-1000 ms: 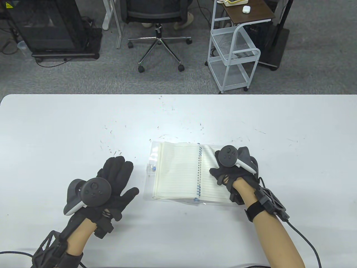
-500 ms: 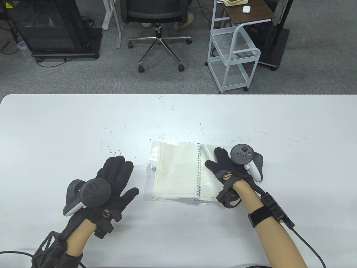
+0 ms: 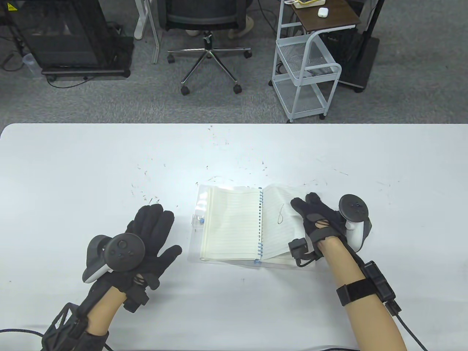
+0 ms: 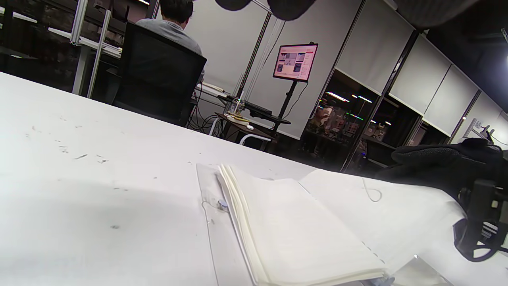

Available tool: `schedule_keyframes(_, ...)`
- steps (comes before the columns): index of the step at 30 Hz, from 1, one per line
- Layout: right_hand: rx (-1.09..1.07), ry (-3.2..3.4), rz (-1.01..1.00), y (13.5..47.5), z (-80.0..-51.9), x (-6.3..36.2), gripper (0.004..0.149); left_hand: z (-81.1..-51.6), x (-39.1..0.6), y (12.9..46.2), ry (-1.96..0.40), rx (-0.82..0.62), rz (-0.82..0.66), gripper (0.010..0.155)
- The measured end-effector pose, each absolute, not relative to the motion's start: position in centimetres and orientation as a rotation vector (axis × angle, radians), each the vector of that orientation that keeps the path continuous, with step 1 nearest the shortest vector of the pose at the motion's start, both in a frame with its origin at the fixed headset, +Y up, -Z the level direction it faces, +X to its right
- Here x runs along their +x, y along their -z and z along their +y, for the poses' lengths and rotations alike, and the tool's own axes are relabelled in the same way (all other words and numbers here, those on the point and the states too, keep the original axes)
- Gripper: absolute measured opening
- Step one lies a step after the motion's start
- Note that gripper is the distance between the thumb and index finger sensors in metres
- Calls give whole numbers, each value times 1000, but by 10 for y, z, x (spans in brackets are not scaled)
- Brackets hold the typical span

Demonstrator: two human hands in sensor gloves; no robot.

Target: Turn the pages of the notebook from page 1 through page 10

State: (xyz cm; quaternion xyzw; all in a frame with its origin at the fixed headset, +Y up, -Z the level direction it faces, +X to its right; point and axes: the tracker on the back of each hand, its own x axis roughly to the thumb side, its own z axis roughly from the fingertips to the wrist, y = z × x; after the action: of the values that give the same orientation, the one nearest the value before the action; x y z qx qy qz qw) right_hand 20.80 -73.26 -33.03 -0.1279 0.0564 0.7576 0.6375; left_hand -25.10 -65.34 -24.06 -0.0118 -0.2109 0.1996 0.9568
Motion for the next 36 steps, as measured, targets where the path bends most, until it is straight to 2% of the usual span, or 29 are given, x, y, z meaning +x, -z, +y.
schedule_keyframes(9, -392, -1634, 137, 326, -736, 216, 71, -654, -251, 242, -402, -36, -424, 85)
schedule_keyframes(14, -354, -1686, 186, 328, -741, 207, 51, -654, -250, 242, -398, -39, -426, 85)
schedule_keyframes(17, -303, -1714, 215, 331, -737, 197, 46, -653, -250, 242, -399, -35, -428, 85)
schedule_keyframes(29, -150, -1904, 254, 354, -715, 133, 43, -652, -251, 242, -406, -28, -430, 85)
schedule_keyframes(36, -53, -2072, 295, 365, -716, 89, 42, -652, -250, 242, -407, -25, -437, 85)
